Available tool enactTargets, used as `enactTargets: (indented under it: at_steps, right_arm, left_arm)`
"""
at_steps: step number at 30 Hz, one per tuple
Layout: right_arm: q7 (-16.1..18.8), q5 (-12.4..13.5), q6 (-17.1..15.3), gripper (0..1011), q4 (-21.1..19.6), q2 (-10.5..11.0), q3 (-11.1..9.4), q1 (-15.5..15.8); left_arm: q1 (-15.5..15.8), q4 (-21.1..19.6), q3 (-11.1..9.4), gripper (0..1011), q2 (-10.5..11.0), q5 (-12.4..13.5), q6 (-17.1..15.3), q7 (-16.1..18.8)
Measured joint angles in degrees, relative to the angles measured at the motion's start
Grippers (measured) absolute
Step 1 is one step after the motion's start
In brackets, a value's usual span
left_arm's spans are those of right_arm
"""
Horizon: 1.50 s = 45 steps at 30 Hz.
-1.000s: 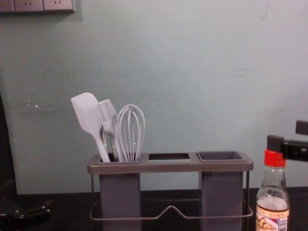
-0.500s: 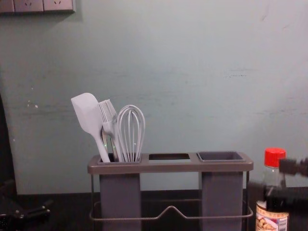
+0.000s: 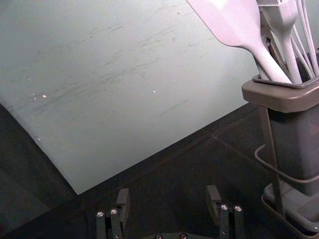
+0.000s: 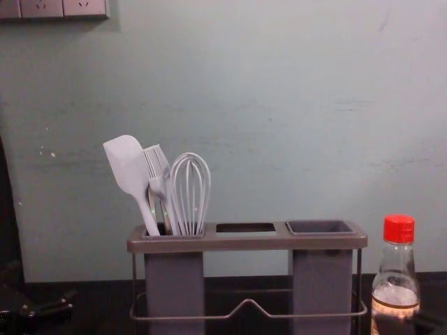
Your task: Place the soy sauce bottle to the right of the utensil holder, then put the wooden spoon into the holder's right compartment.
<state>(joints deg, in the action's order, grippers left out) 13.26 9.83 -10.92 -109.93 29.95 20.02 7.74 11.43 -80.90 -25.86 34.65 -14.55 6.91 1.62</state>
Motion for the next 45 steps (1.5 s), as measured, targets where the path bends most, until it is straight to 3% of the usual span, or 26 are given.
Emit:
enactTargets:
  at_steps: [3,9,35,40,45]
  right_arm:
    - [-0.2,-0.8,-2.0,1003,0.2,-1.0,0.7,-0.1]
    - [1.8,0.1,-2.6,1003,1.4,-2.3,0.6,-0.3]
    - [1.7,-0.2,-2.6,1003,1.1,-2.2,-0.1,0.0]
    - [2.8,-0.6,-6.8,1003,0.5,-2.4,0.1,-0.3]
    - [3.0,-2.6,-15.6,1003,-1.6,-3.2,1.6,-1.9]
  left_arm:
    - [0.0,0.0,0.0,1005,0.0,0.0,0.0,0.0]
    - [0.0,0.0,0.0,1005,0.0,0.0,0.0,0.0]
    - [0.0,0.0,0.0,1005,0.0,0.0,0.0,0.0]
    - [0.0,0.0,0.0,1005,0.0,0.0,0.0,0.0]
    - [0.0,0.0,0.0,1005,0.0,0.0,0.0,0.0]
